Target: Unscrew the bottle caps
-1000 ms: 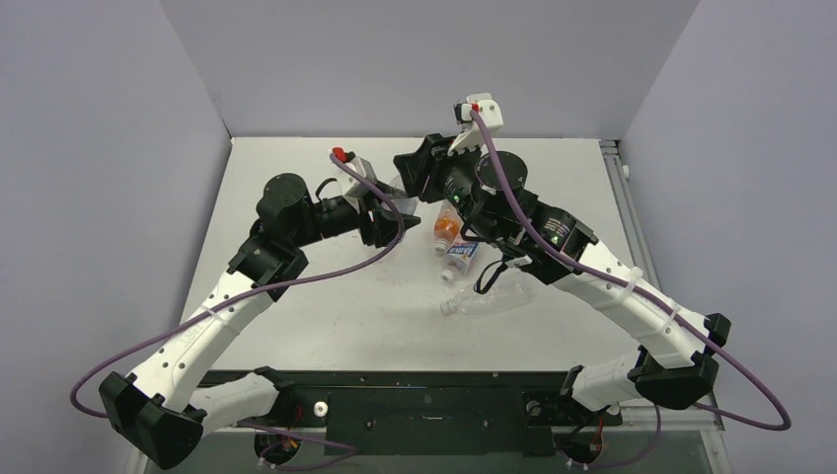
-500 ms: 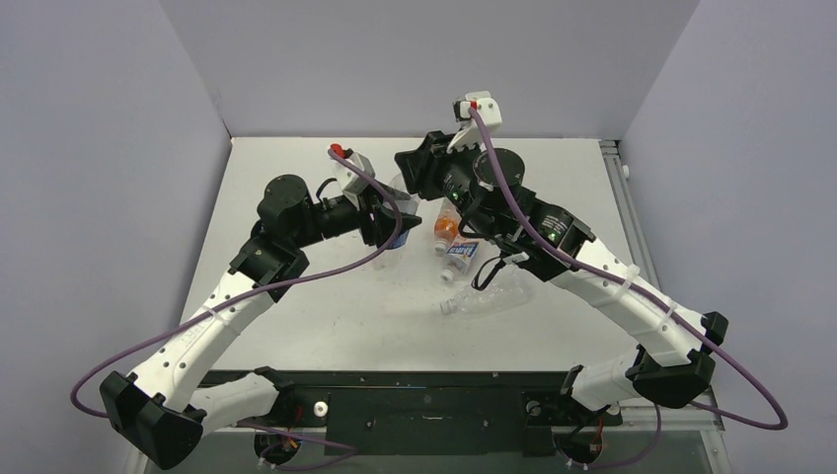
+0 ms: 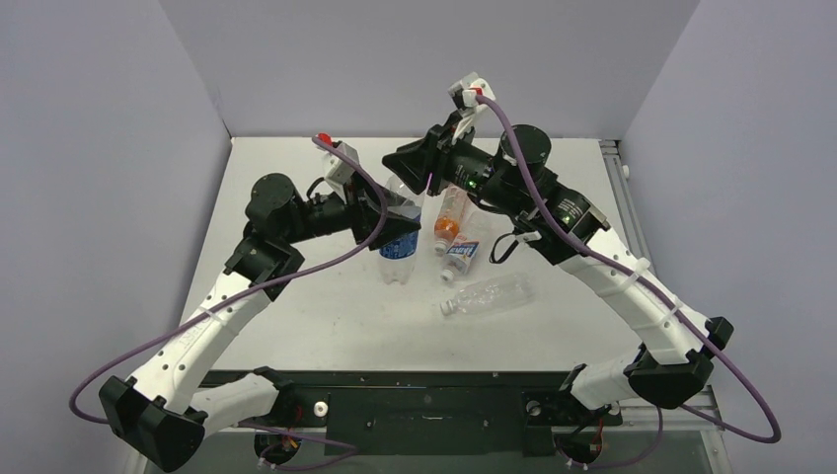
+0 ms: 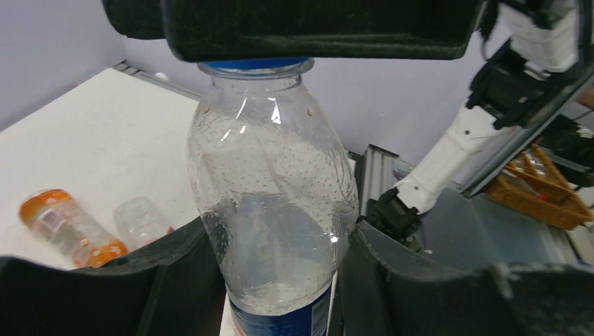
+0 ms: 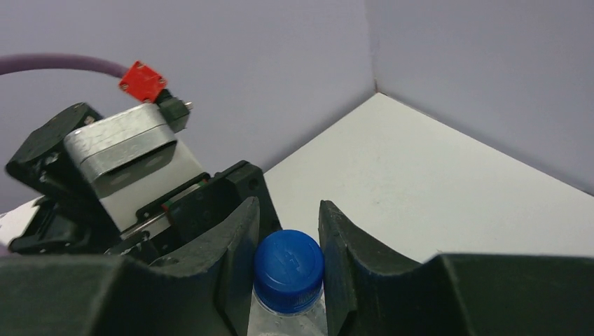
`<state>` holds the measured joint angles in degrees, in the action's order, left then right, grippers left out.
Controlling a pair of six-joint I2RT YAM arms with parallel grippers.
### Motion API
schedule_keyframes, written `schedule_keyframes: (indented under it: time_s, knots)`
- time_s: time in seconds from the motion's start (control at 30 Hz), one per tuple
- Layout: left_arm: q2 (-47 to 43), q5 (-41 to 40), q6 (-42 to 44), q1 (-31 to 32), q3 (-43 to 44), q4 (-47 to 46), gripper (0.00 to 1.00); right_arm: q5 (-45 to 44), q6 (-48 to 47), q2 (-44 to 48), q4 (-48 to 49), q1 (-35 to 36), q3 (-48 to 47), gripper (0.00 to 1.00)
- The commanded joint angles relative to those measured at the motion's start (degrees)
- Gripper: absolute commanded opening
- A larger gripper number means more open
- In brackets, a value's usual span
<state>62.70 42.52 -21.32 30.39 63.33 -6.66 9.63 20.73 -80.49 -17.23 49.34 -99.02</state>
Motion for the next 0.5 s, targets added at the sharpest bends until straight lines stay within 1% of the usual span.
schedule_keyframes:
  time_s: [0.0, 0.1, 0.17, 0.23, 0.4, 0.43, 0.47]
  knots:
    - [-1.5, 7.9, -10.0, -0.8, 2.0, -9.5, 0.0, 23.2, -3.0, 1.6, 1.6, 0.1, -1.3, 0.0]
    - [-1.2, 12.0, -13.7, -0.8, 2.4, -11.4, 0.0, 33.4, -1.3, 2.7, 5.6, -2.2, 1.2, 0.0]
    - [-0.9, 14.3, -15.2, -0.7, 2.8, -12.5, 0.0, 37.8, 1.0, 3.6, 9.3, -3.5, 3.1, 0.0]
    - [-0.9, 15.6, -15.6, -0.7, 3.1, -12.8, 0.0, 40.4, 2.2, 4.3, 10.9, -4.7, 3.7, 0.0]
    - [-1.1, 16.7, -13.7, -0.8, 3.2, -12.3, 0.0, 41.8, -0.2, 5.2, 5.9, -7.1, 1.7, 0.0]
    - [-1.1, 16.8, -12.6, -0.8, 3.0, -12.1, 0.0, 41.5, -0.3, 5.4, 4.9, -7.3, 1.6, 0.08]
    - [-1.1, 16.9, -11.9, -0.8, 2.9, -11.4, 0.0, 41.0, -0.6, 5.7, 4.3, -7.8, 1.3, 0.18]
